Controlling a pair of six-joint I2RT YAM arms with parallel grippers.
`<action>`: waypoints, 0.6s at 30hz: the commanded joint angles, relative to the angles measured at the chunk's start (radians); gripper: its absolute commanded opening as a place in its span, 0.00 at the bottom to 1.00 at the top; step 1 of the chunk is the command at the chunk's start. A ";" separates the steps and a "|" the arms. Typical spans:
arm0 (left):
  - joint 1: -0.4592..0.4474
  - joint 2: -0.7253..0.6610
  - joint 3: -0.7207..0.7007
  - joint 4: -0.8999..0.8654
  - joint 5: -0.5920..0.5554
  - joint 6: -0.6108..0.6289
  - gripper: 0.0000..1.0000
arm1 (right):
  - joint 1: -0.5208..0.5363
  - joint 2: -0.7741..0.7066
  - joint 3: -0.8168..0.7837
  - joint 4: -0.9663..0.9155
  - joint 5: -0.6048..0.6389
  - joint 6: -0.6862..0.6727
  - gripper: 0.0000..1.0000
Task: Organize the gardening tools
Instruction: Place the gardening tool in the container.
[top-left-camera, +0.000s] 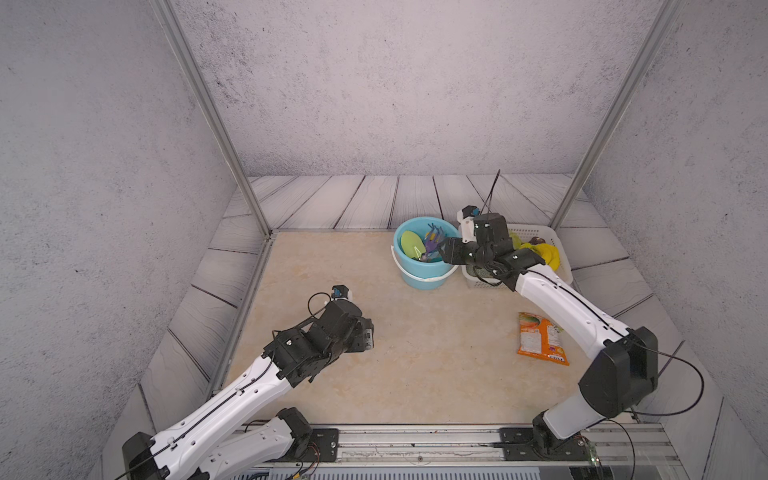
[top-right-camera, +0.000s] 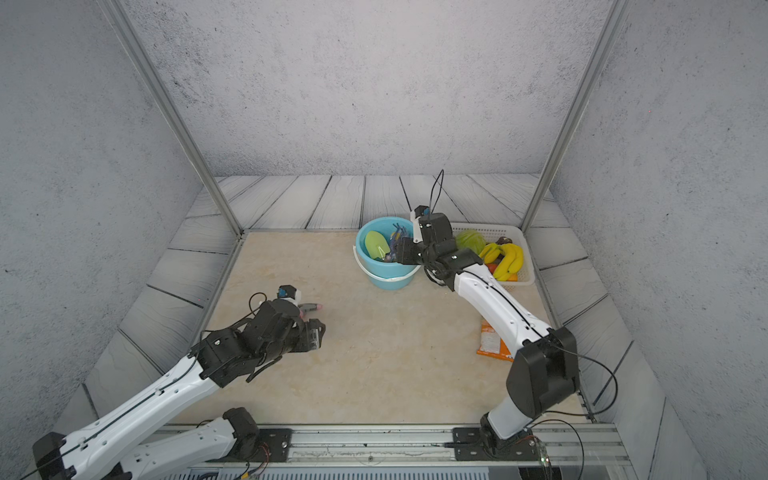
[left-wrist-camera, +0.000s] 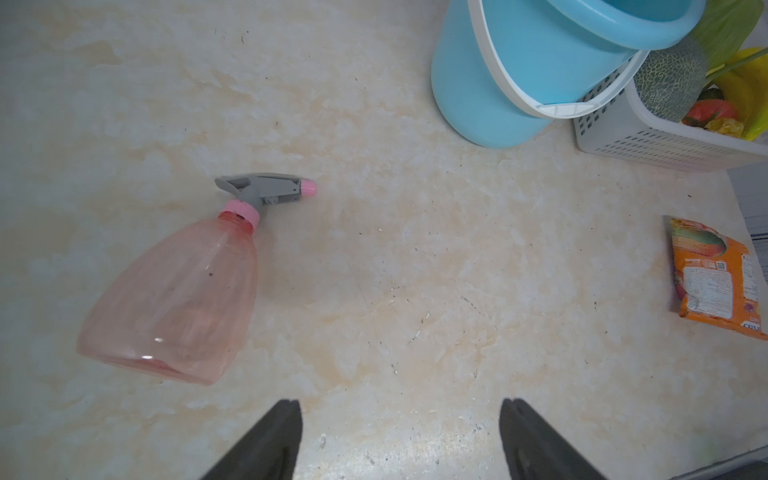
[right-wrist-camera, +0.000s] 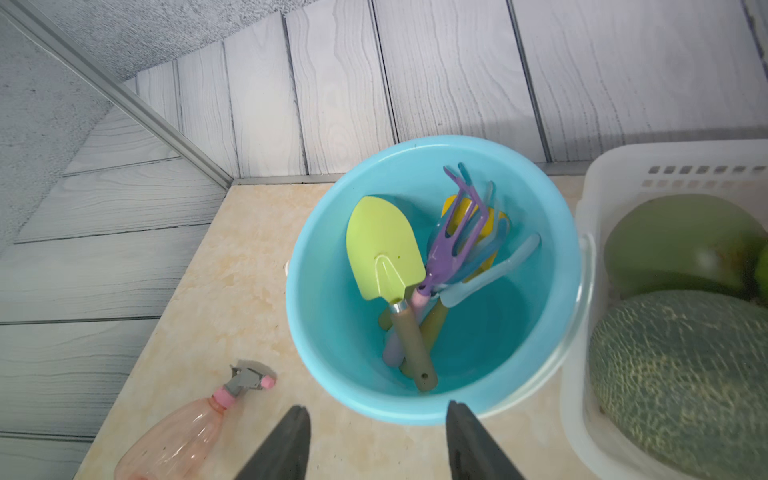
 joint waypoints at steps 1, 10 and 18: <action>0.010 0.020 0.037 -0.029 0.022 0.011 0.82 | 0.002 -0.103 -0.116 -0.012 -0.033 0.043 0.61; 0.013 0.133 0.118 -0.058 0.043 0.044 0.84 | 0.003 -0.282 -0.324 -0.132 -0.127 0.102 0.65; 0.108 0.270 0.262 -0.206 -0.013 0.093 0.78 | 0.002 -0.421 -0.476 -0.136 -0.156 0.146 0.69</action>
